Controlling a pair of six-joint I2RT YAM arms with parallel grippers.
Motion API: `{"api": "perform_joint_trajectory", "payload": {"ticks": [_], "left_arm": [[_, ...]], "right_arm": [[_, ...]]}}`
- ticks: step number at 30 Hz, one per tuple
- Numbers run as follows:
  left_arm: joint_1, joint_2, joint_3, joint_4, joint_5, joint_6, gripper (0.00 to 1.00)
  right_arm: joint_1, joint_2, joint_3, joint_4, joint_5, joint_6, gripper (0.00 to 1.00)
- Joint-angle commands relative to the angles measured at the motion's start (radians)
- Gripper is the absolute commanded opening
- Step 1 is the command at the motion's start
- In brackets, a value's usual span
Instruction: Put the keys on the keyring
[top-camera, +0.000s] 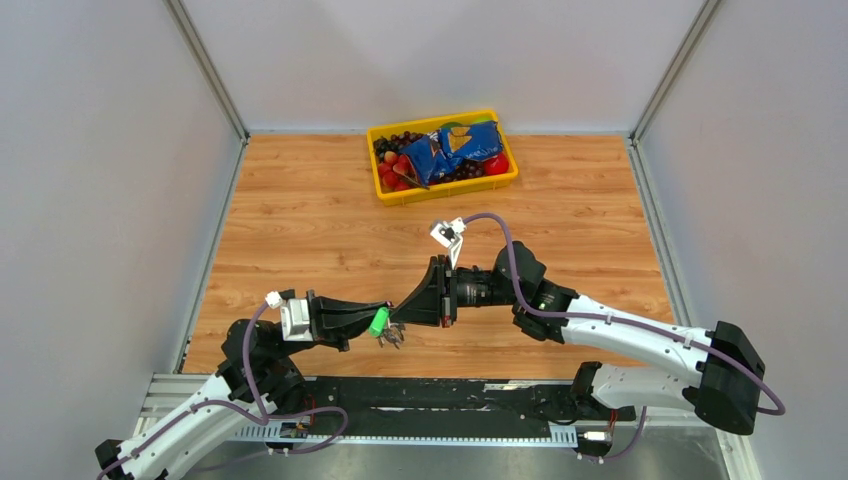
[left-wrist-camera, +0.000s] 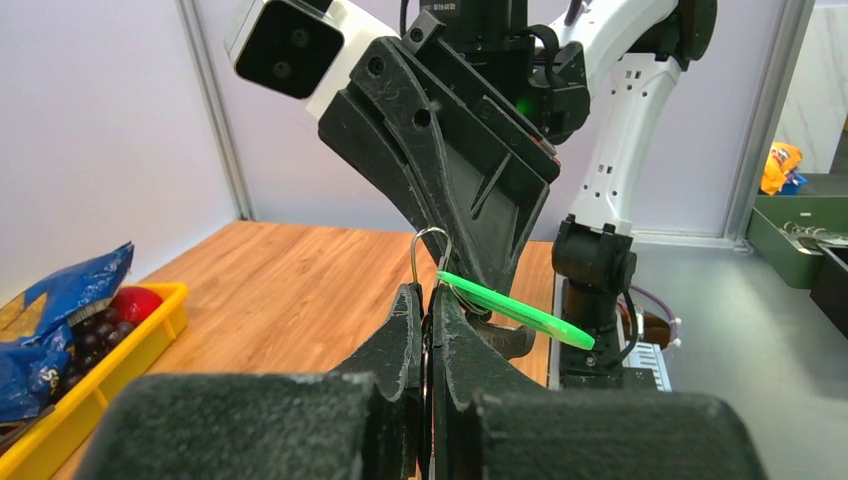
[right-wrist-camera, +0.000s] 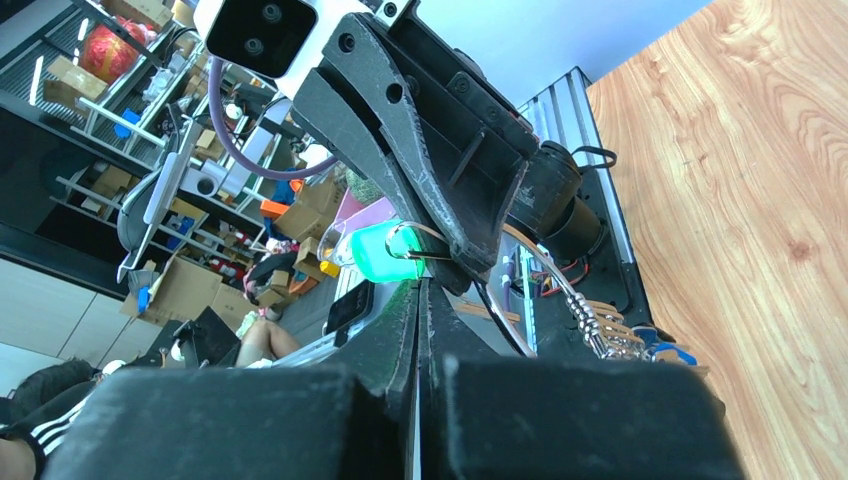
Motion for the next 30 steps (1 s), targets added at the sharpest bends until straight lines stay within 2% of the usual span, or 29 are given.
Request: {"api": "perform_joint_trajectory", "payload": {"ticks": [1,30], "left_arm": [[-0.002,-0.017,0.003,0.076,0.024,-0.012,0.01],[-0.003,0.030,0.003,0.127,0.131,-0.029,0.01]], "right_arm": [[-0.008,-0.013,-0.015,0.060,0.016,0.025,0.00],[-0.049,0.003,0.006,0.083,0.026,0.089,0.00]]}}
